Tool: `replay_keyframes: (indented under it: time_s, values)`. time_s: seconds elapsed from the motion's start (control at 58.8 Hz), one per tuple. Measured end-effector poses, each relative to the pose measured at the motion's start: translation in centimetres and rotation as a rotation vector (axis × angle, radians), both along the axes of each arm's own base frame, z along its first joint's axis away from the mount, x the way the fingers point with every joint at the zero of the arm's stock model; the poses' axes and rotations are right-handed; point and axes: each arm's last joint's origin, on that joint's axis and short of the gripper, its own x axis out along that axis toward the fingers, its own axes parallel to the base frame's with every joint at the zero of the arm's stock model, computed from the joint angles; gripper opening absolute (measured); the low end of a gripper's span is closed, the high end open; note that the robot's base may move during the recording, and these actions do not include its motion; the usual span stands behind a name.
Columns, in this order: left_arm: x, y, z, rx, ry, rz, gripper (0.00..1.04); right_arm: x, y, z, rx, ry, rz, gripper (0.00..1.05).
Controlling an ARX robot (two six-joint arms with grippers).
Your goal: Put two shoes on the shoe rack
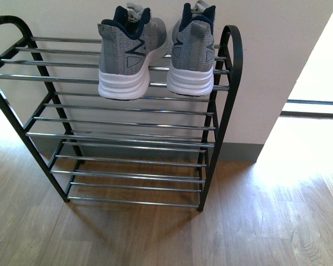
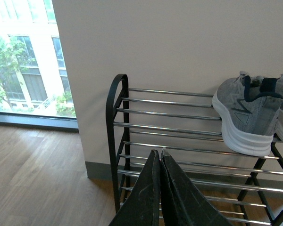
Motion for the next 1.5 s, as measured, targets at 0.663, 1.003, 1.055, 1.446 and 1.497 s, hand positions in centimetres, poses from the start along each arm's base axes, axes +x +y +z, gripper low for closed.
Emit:
replay_keyframes:
  time_s: [0.663,1.003,1.055,1.446,1.497]
  values:
    - [-2.2,0.0,-1.3,0.001,-0.018,0.001,0.01,0.0,0.0,0.0,0.000,0.000,0.000,0.96]
    - [-3.5,0.0,-1.7,0.002,0.001,0.002,0.01,0.0,0.0,0.0,0.000,0.000,0.000,0.96]
    - [-3.5,0.0,-1.7,0.002,0.000,0.002,0.01,0.0,0.0,0.0,0.000,0.001,0.000,0.96]
    - [-3.5,0.0,-1.7,0.002,0.000,0.002,0.44,0.0,0.0,0.0,0.000,0.000,0.000,0.96]
    - [-3.5,0.0,-1.7,0.002,0.000,0.002,0.52,0.0,0.0,0.0,0.000,0.000,0.000,0.96]
